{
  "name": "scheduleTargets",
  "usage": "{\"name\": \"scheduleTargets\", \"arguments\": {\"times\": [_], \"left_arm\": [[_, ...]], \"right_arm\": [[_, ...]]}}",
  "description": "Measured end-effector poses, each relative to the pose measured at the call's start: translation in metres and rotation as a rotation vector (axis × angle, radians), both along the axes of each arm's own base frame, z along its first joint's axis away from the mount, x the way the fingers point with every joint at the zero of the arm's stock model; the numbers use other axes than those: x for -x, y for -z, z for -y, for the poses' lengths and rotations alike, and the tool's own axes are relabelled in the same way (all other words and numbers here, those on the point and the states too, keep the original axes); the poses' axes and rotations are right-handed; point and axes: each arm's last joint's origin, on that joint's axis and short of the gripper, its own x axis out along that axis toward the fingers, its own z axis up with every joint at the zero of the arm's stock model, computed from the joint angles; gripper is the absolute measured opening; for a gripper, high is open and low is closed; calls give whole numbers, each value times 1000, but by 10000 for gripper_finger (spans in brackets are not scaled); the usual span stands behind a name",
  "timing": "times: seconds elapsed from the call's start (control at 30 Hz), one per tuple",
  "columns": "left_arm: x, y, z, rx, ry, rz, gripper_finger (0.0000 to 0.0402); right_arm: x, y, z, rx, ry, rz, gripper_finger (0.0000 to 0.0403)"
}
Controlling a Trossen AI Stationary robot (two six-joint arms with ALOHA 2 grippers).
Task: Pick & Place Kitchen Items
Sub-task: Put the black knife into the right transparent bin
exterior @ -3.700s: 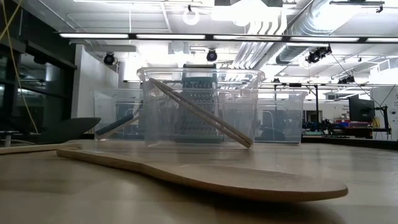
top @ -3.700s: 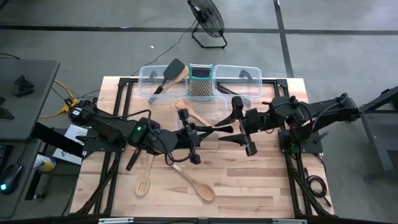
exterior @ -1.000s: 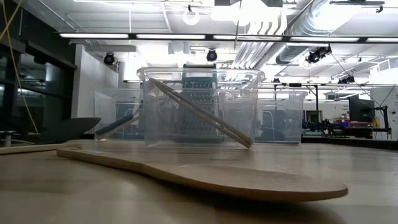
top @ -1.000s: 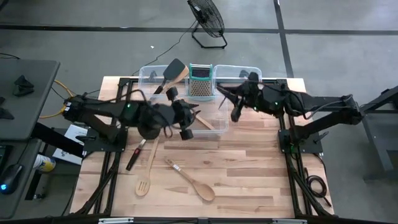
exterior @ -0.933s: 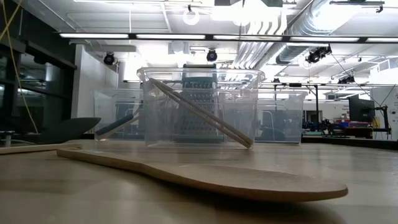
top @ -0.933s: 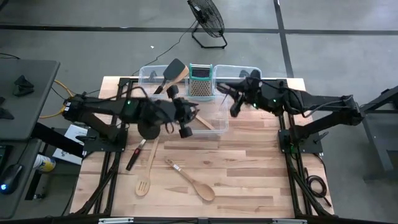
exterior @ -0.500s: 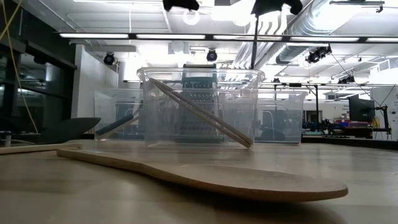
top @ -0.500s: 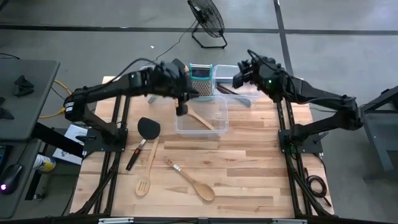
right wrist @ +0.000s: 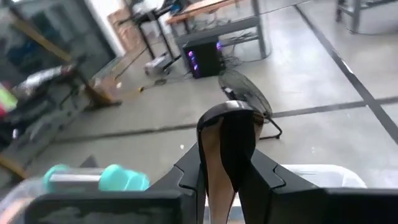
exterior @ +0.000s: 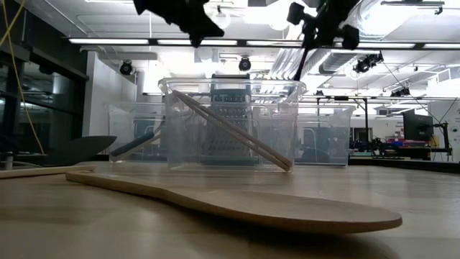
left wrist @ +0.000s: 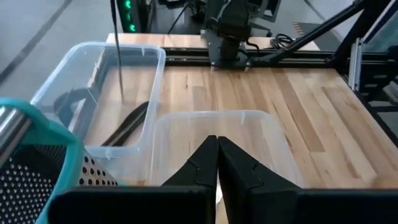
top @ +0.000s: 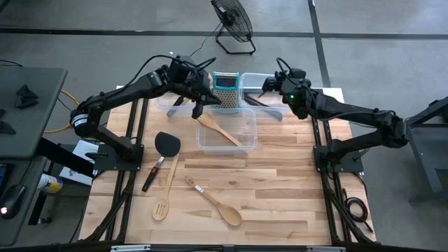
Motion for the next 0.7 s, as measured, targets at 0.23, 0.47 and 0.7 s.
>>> {"name": "scheduleTargets", "arguments": {"times": [0.23, 0.47, 0.7], "left_arm": [[4, 6, -7, 14, 38, 3, 6], [12, -3, -5, -4, 83, 43, 6], [28, 5, 7, 52, 96, 75, 5]], "right_arm": [[5, 24, 13, -24, 97, 151, 56], [13, 57, 22, -86, 199, 323, 56], [20, 83, 25, -109, 282, 488, 56]]}}
